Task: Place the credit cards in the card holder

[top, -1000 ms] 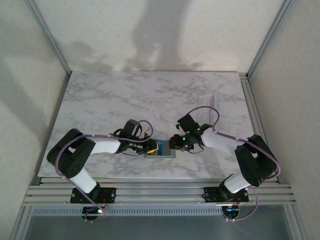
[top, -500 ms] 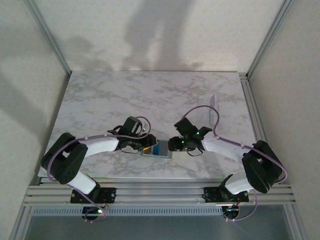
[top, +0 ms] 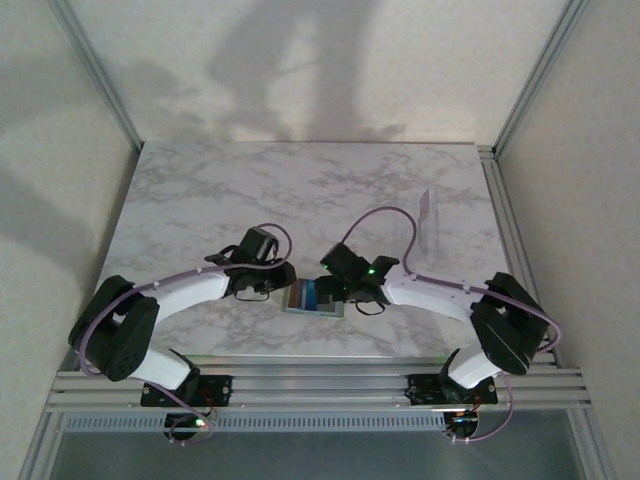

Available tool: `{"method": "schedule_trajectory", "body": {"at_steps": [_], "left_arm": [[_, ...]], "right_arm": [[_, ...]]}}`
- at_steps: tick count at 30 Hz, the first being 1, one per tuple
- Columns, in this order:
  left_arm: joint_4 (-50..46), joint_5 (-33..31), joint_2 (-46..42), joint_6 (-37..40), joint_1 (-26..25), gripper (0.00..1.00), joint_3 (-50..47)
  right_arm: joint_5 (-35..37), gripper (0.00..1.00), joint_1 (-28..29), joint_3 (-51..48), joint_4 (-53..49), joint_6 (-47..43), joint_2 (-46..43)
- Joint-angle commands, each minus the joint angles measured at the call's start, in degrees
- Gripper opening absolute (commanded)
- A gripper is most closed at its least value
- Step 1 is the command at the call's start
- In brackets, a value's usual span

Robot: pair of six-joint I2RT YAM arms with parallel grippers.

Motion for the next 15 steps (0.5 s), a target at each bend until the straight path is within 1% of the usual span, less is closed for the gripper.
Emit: {"method": "schedule_trajectory", "body": {"at_steps": [1,4,7,12,15], "left_arm": [[-0.5,0.4,-0.5,2.1,1.3,0.23,-1.1],[1.2,3.4,0.3,2.5,2.0,0.21,-2.3],[2.7,4.5,0.4,2.9,3.4,0.20,-4.1],[5.5,9.8,1.3,3.2,5.2,0.20,-6.2],[5.9,10.9,1.3,3.5,5.3,0.21,-6.7]], "right_arm": [[4.4,0.99,2.2,4.6,-1.4,3.5,4.5],[4.2,0.99,3.2,8.3,-1.5,3.7,9.0],[5.1,0.99,4.0,10.7,-1.1,4.3,12.0],[6.9,0.99,4.0,11.3,-1.4,5.7,15.2],[7.6,0.99,3.9,10.7,-1.9,6.8,16.6]]}}
